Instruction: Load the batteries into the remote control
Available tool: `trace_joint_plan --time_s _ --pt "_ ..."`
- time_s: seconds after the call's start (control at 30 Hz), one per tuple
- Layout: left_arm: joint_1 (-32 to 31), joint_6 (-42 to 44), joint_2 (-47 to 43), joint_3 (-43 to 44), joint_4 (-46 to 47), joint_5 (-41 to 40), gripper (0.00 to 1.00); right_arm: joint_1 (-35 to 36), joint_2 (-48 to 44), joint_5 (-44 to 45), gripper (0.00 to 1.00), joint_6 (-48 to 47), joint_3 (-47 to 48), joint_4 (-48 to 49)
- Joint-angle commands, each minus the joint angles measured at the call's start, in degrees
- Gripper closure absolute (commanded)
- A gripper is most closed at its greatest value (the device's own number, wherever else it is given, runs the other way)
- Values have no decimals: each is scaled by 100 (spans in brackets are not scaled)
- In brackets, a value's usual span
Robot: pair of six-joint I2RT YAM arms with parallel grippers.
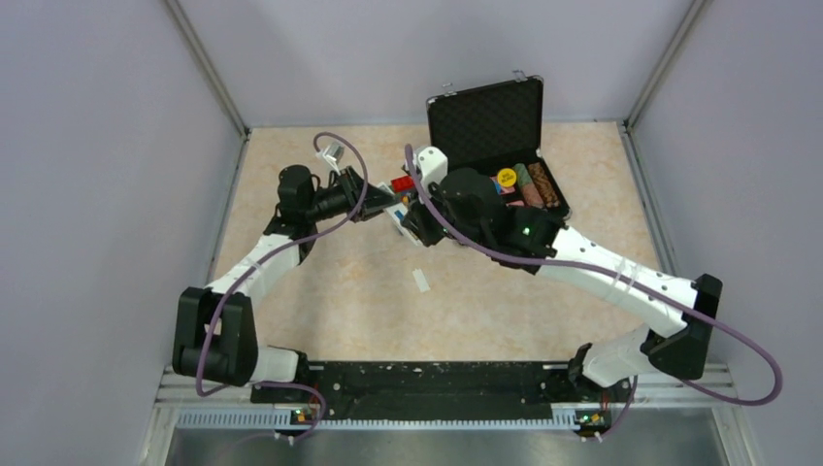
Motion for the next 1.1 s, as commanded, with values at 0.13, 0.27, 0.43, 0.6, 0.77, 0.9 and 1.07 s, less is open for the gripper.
trace_joint_plan --time_s 0.13,0.27,0.43,0.6,0.77,0.9,1.07 --pt "-6 -478 285 -42 1086 678 100 -307 832 59 100 735 1469 -2486" --pt "-13 -374 417 -79 1214 841 100 -397 966 -84 100 920 1469 -2797" --pt "-36 -298 621 -133 1292 963 100 -447 1228 -148 100 1008 1534 -3082" --pt "-57 -274 723 -188 1361 967 100 -449 1398 -114 100 1015 1564 -3056" --pt "-65 -289 777 -165 1381 1022 100 -478 1592 -78 100 1037 1683 -3045" --pt "-68 -150 820 -95 1169 1081 100 -554 1781 -58 100 984 1840 -3058" --pt "-68 -144 854 -76 1136 1083 100 -596 1923 -61 100 931 1972 -3102"
